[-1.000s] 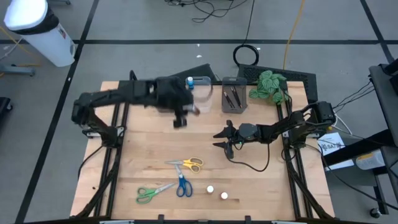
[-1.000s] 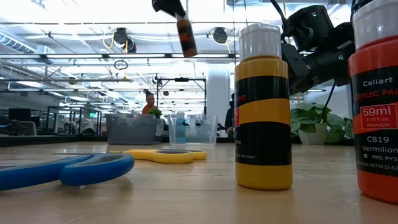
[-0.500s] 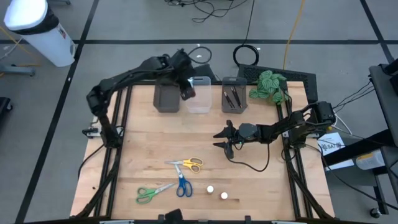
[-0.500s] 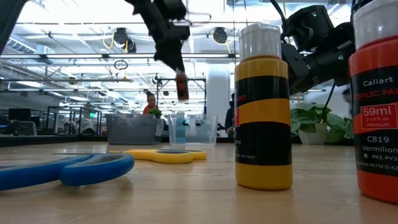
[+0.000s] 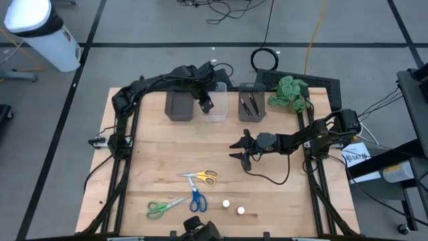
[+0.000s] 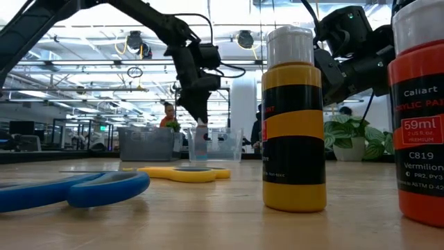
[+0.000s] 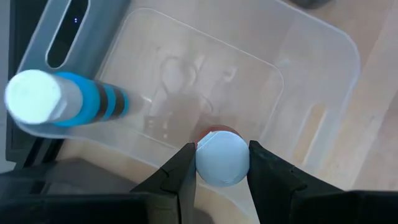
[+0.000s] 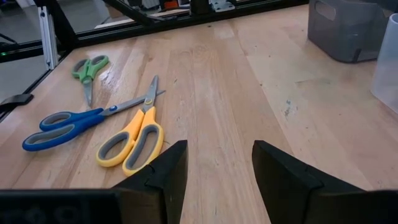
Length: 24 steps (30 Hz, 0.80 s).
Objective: Pick & Place Paint Supplies
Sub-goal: Put the brown paint bottle into the transparent bin
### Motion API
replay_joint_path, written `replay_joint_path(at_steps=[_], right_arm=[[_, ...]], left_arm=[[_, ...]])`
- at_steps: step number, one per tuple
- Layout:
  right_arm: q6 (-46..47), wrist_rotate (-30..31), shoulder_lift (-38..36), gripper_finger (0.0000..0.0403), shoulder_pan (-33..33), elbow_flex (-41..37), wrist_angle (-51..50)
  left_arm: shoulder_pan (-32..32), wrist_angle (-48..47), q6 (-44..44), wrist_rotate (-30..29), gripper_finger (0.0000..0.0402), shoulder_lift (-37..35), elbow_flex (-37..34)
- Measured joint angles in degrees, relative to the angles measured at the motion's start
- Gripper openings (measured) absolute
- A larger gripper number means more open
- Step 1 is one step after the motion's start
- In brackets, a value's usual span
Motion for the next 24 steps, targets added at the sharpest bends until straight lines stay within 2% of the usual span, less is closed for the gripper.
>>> replay_joint_path(at_steps=[12, 21, 24], right_arm=[[0.00, 0.00, 0.00, 0.0164, 0.00, 0.00, -0.42], [-0.02, 0.00, 0.00, 0.0164, 0.00, 0.00, -0.42], [0.00, 0.00, 0.00, 0.0164, 0.00, 0.00, -0.42]], left_arm=[[-0.95, 3.15, -0.03, -0.64, 0.0124, 0.71, 0.00], [-1.72, 1.33, 0.31, -5.75, 0.0124, 0.67, 0.00], [-1.71, 2.73, 0.31, -5.60, 0.0124, 0.65, -0.25]])
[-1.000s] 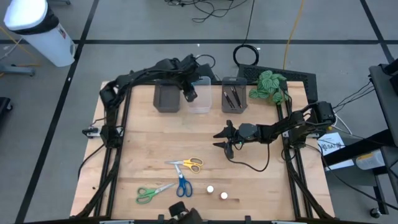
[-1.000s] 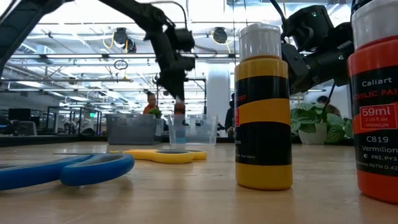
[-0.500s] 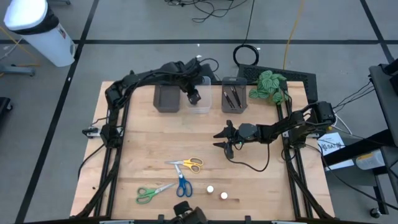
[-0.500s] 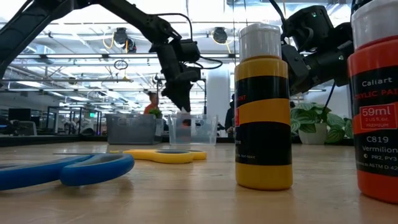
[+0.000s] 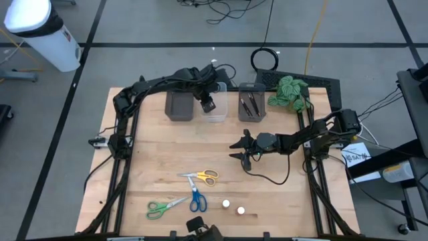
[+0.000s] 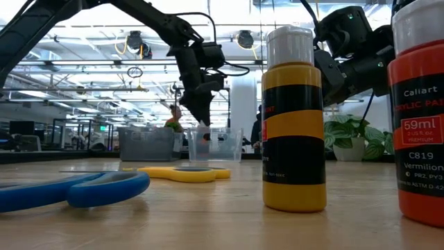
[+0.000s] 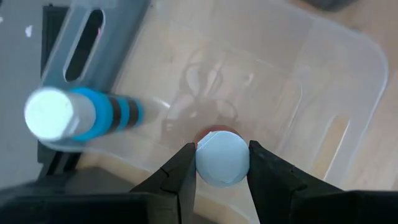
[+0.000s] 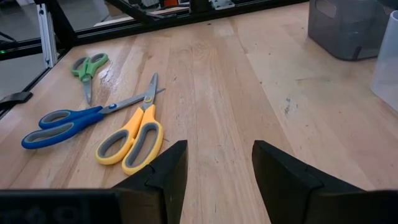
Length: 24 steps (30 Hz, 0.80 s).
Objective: Pick & Place Paint Supplies
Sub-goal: Put the brown paint bottle into the transparent bin
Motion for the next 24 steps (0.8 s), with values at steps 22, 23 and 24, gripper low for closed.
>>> replay_joint_path(at_steps=[22, 23, 24], right_arm=[[0.63, -0.22, 0.00, 0.0164, 0.09, 0.00, -1.37], [0.63, -0.23, 0.00, 0.0164, 0.09, 0.00, -1.42], [0.65, -0.24, 0.00, 0.0164, 0.09, 0.00, -1.41]], left_arm=[[-0.04, 1.64, 0.63, 0.60, 0.0124, -5.63, -5.19], [0.01, 3.10, 0.27, 0.66, 0.0124, -6.52, -6.67], [0.06, 4.81, -0.15, 0.82, 0.0124, -7.64, -8.39]])
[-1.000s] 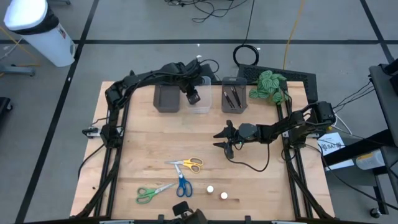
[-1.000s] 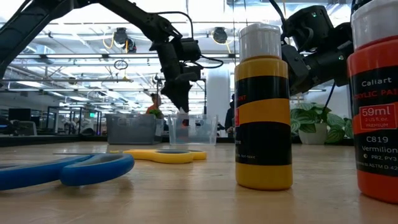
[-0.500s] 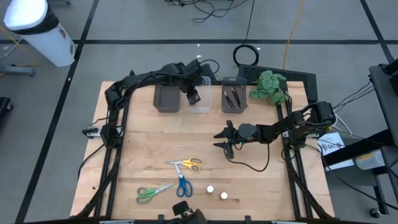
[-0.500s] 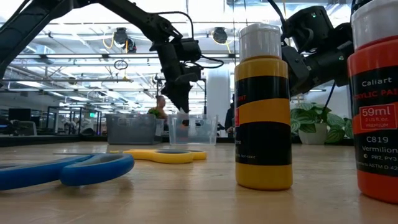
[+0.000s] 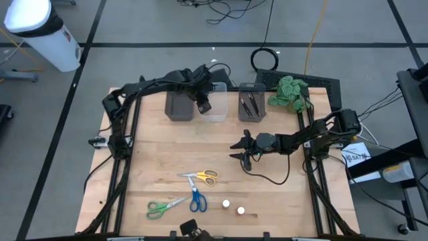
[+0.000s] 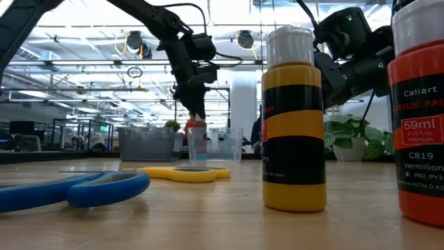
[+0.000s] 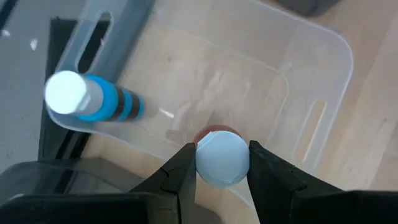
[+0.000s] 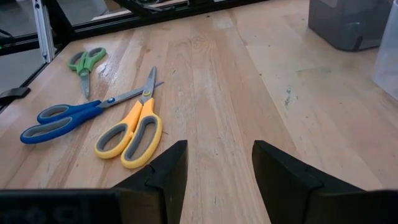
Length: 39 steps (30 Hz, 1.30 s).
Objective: Pick & Place Paint Supplies
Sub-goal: Put the brown paint bottle into the transparent bin
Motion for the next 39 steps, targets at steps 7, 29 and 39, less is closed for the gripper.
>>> replay_joint_path(at_steps=[7, 29, 39], right_arm=[[-0.02, 0.00, 0.00, 0.0164, 0.02, 0.00, 0.14], [0.84, 0.00, 0.00, 0.0164, 0.02, 0.00, 0.62], [0.84, 0.00, 0.00, 0.0164, 0.02, 0.00, 0.60]], left_arm=[[-0.04, 9.14, -1.67, 1.31, 0.0124, -4.44, -7.99], [-2.01, 5.12, -4.42, 1.39, 0.0124, -3.39, -8.67], [-2.81, 8.82, -4.90, 1.70, 0.0124, -3.79, -12.46]])
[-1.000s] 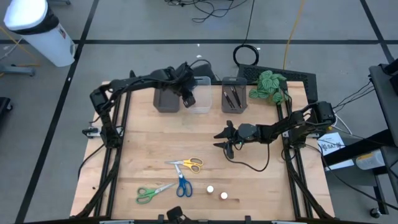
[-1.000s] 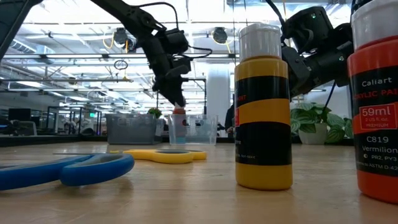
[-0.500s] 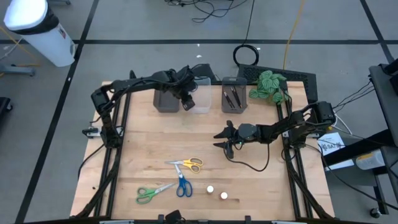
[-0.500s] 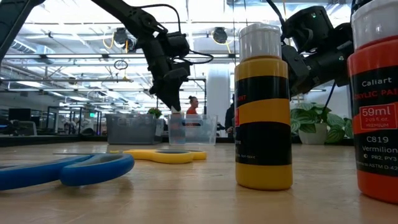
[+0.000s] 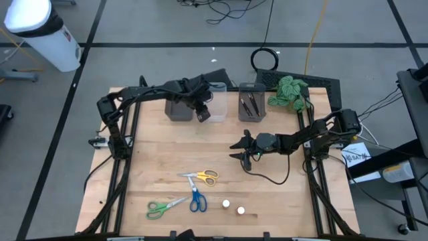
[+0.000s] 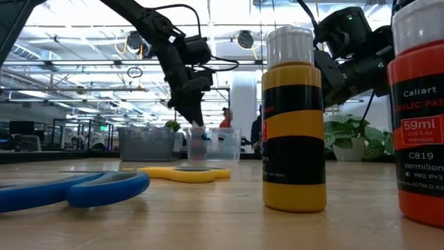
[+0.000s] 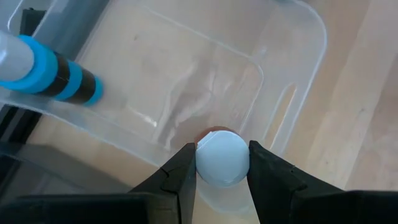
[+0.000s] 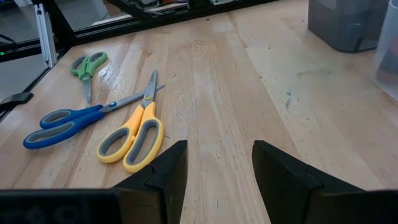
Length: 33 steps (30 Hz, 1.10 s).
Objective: Pick & Place Paint Supplies
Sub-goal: Put the brown paint bottle into the transparent bin, then put the orange paint bottle into the transparent bin
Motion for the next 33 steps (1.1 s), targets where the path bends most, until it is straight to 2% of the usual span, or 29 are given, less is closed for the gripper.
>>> replay_joint_path(at_steps=[3, 10, 16, 26, 33], right_arm=[[0.00, 0.00, 0.00, 0.0164, 0.02, 0.00, 0.00], [0.00, 0.00, 0.00, 0.0164, 0.02, 0.00, -0.02], [0.00, 0.00, 0.00, 0.0164, 0.02, 0.00, -0.02], [0.00, 0.00, 0.00, 0.0164, 0.01, 0.00, -0.03], [0.00, -0.02, -0.02, 0.0164, 0.02, 0.02, 0.03]], left_arm=[[0.00, 0.64, -1.17, -0.07, 0.0128, 0.01, -0.58], [-0.26, -0.17, -1.13, -0.54, 0.0246, 0.49, -0.93], [-0.21, -0.03, -1.14, -0.60, 0.0299, 0.46, -0.93], [0.11, -0.42, -1.03, -0.94, 0.0324, -0.70, -0.55], [0.22, -1.49, -1.07, -4.77, 0.0315, -7.88, -0.53]])
